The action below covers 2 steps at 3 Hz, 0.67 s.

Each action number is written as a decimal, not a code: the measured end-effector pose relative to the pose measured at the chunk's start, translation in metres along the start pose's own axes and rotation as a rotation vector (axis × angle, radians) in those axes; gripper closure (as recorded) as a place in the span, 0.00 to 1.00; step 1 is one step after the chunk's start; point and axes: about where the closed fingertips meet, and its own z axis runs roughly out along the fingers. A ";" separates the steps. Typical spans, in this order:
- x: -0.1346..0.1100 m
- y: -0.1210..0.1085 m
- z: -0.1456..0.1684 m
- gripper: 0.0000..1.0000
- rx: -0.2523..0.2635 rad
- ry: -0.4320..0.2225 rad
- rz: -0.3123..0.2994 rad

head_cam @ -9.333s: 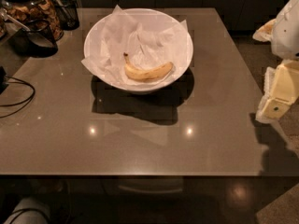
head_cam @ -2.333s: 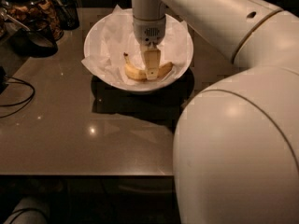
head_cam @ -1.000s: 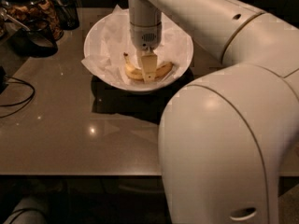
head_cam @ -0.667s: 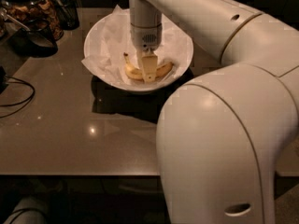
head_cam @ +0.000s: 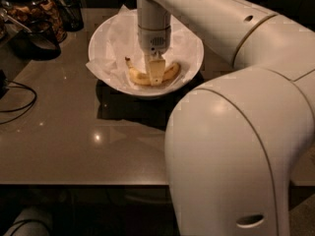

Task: Pick banana from white bowl

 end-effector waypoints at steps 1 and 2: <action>0.000 0.000 0.000 1.00 0.000 0.000 0.000; -0.004 -0.003 -0.005 1.00 0.036 -0.009 0.005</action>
Offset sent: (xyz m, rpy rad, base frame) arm -0.0124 -0.0009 0.0162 -0.0015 -0.0185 -0.0140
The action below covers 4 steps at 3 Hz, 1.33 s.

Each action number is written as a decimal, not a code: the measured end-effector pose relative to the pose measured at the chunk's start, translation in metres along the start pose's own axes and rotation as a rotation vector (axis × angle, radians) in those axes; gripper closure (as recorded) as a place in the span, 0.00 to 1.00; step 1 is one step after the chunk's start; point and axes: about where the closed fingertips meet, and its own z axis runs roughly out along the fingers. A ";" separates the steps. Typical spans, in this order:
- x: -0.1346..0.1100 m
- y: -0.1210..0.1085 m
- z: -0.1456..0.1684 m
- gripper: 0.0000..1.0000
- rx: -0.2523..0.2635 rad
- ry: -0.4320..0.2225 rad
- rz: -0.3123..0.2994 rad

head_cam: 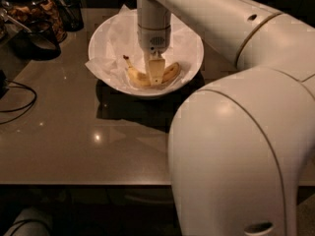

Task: Pick banana from white bowl

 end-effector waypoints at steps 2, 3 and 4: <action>-0.013 0.018 -0.046 1.00 0.063 0.000 0.005; -0.024 0.010 -0.067 1.00 0.096 0.034 0.011; -0.035 -0.005 -0.090 1.00 0.153 0.052 0.011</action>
Offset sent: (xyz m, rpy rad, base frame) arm -0.0456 0.0015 0.0803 -0.0318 -0.0393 -0.0064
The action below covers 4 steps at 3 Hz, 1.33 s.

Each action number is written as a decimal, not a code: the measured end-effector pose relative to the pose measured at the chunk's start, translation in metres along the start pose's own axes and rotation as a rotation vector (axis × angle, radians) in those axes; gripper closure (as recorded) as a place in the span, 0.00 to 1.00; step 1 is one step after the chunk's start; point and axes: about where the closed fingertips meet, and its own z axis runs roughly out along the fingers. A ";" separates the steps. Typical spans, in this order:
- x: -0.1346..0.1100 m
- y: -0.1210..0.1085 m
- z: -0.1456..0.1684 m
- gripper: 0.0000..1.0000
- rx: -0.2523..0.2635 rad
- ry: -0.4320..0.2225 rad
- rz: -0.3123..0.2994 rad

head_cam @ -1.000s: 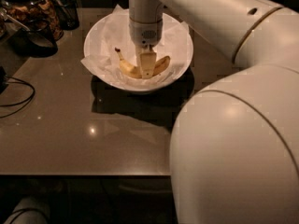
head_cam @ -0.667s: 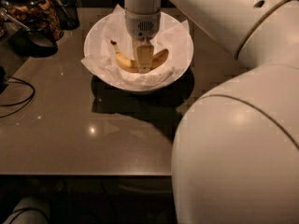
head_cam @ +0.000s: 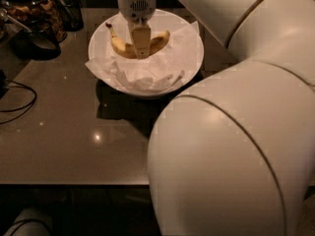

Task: Pick banana from white bowl

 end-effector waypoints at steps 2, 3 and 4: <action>-0.004 -0.006 0.003 1.00 0.040 -0.052 0.004; 0.002 0.017 0.006 1.00 0.000 -0.090 0.033; 0.007 0.042 0.004 1.00 -0.025 -0.099 0.082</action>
Offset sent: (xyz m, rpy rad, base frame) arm -0.0130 -0.0070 -0.0081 0.0689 0.0282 -0.0001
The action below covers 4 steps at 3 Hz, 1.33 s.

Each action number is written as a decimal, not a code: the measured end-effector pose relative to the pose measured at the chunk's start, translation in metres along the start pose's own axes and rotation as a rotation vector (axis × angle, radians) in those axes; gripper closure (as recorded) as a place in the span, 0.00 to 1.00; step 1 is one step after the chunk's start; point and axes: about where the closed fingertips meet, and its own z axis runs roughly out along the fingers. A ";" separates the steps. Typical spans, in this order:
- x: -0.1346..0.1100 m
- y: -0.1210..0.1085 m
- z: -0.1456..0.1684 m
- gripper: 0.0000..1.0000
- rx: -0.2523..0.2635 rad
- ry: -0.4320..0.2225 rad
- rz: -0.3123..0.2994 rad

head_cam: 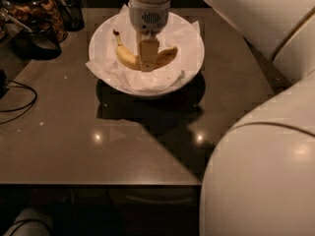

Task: Pick banana from white bowl

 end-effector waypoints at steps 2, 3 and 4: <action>0.007 0.024 -0.005 1.00 0.002 -0.036 0.033; 0.017 0.049 -0.006 1.00 -0.017 -0.043 0.089; 0.027 0.071 -0.009 1.00 -0.037 -0.034 0.146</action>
Offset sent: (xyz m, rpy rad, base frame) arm -0.0578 -0.0299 -0.0017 0.0457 0.0588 -0.0783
